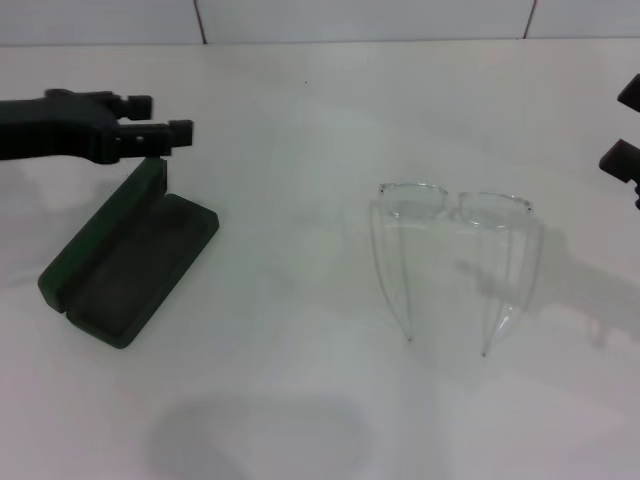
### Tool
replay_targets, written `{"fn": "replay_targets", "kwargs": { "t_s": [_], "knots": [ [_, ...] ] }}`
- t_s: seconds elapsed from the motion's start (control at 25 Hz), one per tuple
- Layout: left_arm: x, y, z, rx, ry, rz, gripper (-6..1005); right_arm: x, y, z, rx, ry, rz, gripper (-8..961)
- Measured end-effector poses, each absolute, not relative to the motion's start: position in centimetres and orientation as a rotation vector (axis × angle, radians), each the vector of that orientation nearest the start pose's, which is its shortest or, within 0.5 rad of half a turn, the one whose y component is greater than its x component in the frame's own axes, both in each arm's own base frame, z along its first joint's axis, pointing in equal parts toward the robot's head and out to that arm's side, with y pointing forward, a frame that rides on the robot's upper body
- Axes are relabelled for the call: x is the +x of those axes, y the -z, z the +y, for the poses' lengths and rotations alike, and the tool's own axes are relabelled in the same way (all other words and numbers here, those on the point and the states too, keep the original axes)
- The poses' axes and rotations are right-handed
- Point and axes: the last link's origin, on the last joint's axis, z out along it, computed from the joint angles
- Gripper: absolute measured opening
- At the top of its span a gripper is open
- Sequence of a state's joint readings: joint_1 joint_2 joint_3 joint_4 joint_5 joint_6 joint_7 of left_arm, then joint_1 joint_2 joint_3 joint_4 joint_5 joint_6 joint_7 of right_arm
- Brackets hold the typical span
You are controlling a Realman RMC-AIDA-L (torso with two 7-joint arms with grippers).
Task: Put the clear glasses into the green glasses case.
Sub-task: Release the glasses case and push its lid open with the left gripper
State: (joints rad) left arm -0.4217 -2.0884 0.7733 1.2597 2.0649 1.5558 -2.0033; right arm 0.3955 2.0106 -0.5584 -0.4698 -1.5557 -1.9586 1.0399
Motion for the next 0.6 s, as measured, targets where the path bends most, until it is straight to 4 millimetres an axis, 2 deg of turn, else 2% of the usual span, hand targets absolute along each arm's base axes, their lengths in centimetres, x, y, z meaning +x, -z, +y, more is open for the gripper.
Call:
{"fn": "replay_targets", "kwargs": {
  "t_s": [0.24,0.4,0.6],
  "knots": [
    [-23.86,-9.57,35.03,-2.405,0.250,-0.963,754,26.84,-6.41,27.41,-2.331,-1.379,0.215,779],
    [-23.83,-9.34,34.89,-2.376,0.085,-0.995,754,26.64,-6.42,27.68,-2.332,-1.378,0.204,779],
    [-24.16,-8.79,34.71,-2.379,0.026,-1.022,742,26.37,-6.34,28.19,-2.337,-1.370,0.197,780]
  ]
}}
